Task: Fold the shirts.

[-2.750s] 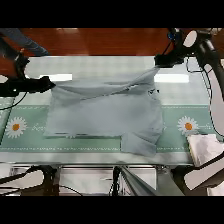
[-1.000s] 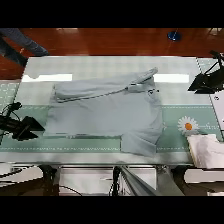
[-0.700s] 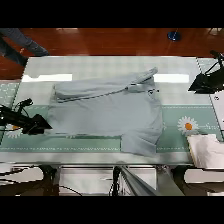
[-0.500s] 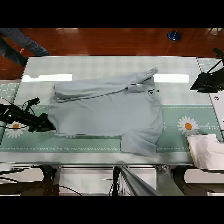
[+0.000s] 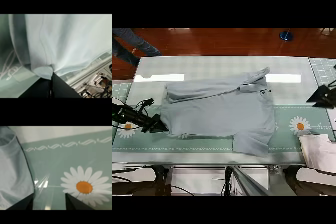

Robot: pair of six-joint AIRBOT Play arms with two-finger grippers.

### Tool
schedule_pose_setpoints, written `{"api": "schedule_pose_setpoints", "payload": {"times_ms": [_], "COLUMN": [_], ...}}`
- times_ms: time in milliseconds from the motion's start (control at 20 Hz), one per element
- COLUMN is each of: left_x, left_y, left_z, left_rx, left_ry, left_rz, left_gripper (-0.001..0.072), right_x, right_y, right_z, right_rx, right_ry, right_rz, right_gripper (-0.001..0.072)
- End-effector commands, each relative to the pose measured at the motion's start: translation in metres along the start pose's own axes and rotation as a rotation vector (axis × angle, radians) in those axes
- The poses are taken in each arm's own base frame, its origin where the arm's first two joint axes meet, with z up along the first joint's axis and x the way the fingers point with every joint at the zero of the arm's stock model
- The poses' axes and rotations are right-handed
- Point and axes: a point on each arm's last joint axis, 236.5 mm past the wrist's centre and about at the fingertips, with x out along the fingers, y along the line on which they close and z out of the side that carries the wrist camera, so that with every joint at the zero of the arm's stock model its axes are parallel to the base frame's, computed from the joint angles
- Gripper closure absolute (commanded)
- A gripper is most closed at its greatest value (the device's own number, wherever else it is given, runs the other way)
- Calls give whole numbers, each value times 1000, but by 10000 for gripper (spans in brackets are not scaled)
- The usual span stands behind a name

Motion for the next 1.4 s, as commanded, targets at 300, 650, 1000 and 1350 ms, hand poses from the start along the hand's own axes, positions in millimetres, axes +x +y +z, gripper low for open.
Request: {"api": "schedule_pose_setpoints", "payload": {"times_ms": [300, 650, 1000, 1350], "left_x": [-2, -2, -4, -134], "left_y": [0, -2, -2, -125], "left_z": [-4, -6, -4, 59], "left_rx": [15, 15, 31, 330], "left_ry": [10, 17, 10, -503], "left_rz": [-16, -20, -19, -100], "left_gripper": [682, 682, 683, 686], "right_x": [107, 147, 179, 17], "right_y": [9, 40, 87, 195], "right_z": [-89, -88, -100, -35], "right_rx": [154, 34, -54, -366], "right_ry": [67, 80, 106, -414], "right_rz": [197, 97, 35, 144], "right_gripper": [161, 174, 626, 689]}}
